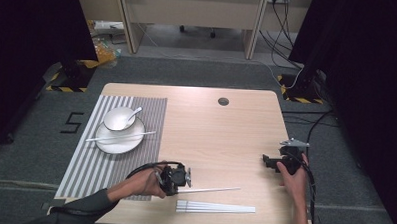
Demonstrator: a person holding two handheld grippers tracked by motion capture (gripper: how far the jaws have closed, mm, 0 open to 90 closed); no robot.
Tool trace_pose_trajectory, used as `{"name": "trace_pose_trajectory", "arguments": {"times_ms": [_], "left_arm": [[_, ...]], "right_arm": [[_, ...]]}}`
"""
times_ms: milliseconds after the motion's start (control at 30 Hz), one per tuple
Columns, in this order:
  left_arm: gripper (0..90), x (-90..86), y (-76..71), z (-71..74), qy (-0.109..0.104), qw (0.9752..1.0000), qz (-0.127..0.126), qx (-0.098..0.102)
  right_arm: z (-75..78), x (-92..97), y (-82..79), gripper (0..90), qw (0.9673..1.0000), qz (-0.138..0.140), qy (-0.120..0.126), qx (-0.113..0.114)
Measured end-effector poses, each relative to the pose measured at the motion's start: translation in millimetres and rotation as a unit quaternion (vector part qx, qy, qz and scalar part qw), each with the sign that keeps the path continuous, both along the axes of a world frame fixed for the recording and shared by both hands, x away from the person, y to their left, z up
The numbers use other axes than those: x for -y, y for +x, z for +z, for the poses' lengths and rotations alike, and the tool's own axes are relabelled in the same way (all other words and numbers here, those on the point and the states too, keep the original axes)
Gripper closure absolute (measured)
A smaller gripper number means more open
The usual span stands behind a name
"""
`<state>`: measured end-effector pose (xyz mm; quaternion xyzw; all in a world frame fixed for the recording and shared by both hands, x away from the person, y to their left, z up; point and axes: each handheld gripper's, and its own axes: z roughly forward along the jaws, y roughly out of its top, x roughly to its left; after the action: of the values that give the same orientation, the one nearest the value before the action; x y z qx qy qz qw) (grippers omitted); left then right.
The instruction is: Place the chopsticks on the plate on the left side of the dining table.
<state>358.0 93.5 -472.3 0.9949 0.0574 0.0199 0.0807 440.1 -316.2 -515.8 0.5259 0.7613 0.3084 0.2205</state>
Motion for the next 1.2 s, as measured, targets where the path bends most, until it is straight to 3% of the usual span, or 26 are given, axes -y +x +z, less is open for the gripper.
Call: {"name": "trace_pose_trajectory", "arguments": {"times_ms": [267,433,700,867,1200], "left_arm": [[83.3,-17.3,2.0,-1.1,0.006,0.9998,0.019,-0.005],[82.9,-18.8,1.6,-1.4,0.008,0.9997,0.021,-0.006],[80.8,-0.6,5.4,8.7,-0.008,0.9998,0.016,0.005],[80.4,19.6,6.8,5.8,-0.008,0.9999,0.006,-0.005],[78.9,40.8,12.3,6.0,-0.005,1.0,-0.002,-0.002]], "right_arm": [[0.0,0.0,0.0,0.4,1.0,0.0,0.0,0.0],[0.0,0.0,0.0,0.4,1.0,0.0,0.0,0.0],[0.0,0.0,0.0,0.4,1.0,0.0,0.0,0.0],[0.0,0.0,0.0,0.4,1.0,0.0,0.0,0.0],[0.0,0.0,0.0,0.4,1.0,0.0,0.0,0.0]]}}
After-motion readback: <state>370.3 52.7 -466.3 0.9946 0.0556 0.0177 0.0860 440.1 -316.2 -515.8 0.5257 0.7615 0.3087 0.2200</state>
